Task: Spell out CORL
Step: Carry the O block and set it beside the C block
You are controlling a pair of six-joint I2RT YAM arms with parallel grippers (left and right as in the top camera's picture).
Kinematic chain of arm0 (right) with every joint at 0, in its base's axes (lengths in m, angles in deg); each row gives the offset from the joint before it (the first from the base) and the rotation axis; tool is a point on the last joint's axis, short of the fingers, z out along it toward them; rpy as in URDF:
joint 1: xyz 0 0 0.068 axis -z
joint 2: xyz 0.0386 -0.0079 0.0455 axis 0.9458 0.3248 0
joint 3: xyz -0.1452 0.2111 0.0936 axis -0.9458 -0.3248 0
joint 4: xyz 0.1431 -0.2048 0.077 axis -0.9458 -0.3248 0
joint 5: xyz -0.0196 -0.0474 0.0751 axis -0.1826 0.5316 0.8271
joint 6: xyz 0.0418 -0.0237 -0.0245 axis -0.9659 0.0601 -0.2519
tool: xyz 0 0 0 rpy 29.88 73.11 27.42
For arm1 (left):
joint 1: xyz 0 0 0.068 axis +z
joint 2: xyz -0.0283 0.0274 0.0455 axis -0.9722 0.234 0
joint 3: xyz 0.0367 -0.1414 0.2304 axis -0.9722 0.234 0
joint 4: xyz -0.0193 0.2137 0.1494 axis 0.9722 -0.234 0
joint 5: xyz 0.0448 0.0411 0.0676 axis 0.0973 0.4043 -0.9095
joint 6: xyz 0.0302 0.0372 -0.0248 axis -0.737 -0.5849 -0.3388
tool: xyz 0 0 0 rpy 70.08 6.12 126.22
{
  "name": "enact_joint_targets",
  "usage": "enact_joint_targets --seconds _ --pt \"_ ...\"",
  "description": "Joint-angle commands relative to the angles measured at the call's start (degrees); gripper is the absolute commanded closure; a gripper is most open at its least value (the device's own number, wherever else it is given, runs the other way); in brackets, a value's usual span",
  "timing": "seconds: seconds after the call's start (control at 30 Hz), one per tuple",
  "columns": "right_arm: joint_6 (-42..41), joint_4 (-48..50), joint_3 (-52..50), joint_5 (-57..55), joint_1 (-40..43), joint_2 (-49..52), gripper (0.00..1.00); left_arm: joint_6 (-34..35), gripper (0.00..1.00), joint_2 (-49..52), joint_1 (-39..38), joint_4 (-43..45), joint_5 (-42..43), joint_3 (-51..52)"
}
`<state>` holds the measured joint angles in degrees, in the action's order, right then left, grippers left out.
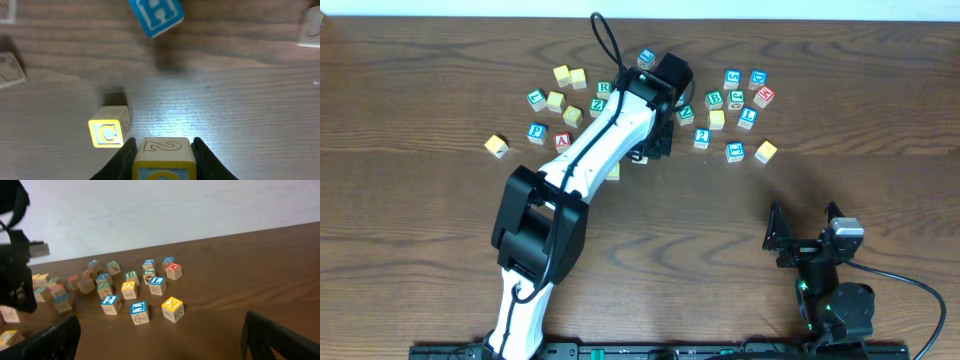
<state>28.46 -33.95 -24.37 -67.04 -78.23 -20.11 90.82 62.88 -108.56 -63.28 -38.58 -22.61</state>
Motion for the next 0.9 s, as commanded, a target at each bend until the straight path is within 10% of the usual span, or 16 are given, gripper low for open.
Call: enact_joint_targets --seconds 0.0,0.87 --pt "0.8 -0.2 -0.1 -0.3 0.9 -0.3 0.01 3.8 0.75 0.3 -0.1 3.2 -0.5 5.0" --pt "0.8 -0.2 -0.1 -0.3 0.9 -0.3 0.01 6.7 0.64 0.3 -0.1 15.4 -2.9 15.7"
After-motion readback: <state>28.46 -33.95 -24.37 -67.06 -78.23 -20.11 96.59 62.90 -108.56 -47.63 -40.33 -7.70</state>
